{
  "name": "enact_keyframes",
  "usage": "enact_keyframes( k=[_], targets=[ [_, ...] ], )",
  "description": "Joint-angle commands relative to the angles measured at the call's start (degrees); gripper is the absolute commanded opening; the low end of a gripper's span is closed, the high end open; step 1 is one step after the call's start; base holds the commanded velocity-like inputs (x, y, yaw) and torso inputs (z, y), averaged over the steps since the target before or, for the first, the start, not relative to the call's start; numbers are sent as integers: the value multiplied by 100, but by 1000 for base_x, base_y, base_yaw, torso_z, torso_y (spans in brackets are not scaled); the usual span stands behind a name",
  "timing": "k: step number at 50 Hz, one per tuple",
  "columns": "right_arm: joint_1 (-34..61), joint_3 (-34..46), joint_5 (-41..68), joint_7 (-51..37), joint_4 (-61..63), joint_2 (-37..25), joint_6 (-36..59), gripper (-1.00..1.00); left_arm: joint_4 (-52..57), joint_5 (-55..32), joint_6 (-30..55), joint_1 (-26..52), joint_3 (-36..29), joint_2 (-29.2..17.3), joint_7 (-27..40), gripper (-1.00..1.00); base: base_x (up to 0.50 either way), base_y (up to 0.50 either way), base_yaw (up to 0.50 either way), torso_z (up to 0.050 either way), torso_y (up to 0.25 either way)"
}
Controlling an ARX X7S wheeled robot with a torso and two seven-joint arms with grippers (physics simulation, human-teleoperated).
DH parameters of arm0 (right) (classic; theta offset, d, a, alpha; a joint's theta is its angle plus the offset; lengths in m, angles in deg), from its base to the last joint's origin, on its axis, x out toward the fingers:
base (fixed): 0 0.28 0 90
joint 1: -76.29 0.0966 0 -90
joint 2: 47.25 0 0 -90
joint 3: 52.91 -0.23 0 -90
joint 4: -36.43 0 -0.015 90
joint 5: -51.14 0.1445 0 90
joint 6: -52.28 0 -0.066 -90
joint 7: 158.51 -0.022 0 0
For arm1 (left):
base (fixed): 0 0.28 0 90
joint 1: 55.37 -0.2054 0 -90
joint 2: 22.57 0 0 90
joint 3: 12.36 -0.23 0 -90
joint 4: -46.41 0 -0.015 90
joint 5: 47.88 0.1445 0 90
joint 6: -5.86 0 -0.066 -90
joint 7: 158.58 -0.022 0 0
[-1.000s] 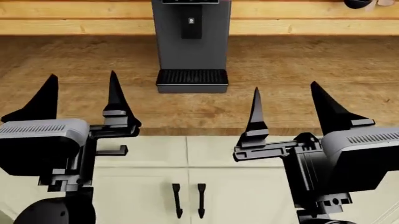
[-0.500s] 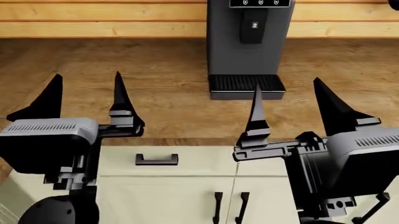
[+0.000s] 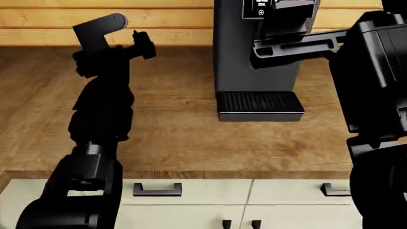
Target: Pick the mug from the cabinet, place it under the coffee machine dispenser, and press the start button.
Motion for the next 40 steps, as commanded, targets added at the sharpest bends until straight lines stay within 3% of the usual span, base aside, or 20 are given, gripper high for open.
enact_keyframes(
  k=[1,8,18,29,40],
  targets=[
    [2371,524,2745,-2252,-642,-397,188,100,-2121,264,-640,970,379,66,-336,100,500,-4,0,0,0],
    [3439,1042,3201,-2717,-788,-653,-178,100,-2121,478,-567,979,620,84,-377,100,500,-4,0,0,0],
    [3963,1426,3280,-2710,-818,-979,-656,100,-2121,589,-533,1007,926,85,-486,100,500,-21,0,0,0],
    [4787,2547,3491,-2737,-485,-1777,-1992,100,-2121,741,-495,1023,1157,97,-643,100,500,-23,0,0,1],
    [5134,2888,3448,-2668,-412,-1928,-2279,100,-2121,872,-507,1017,1193,114,-675,100,500,-21,0,0,0]
  ],
)
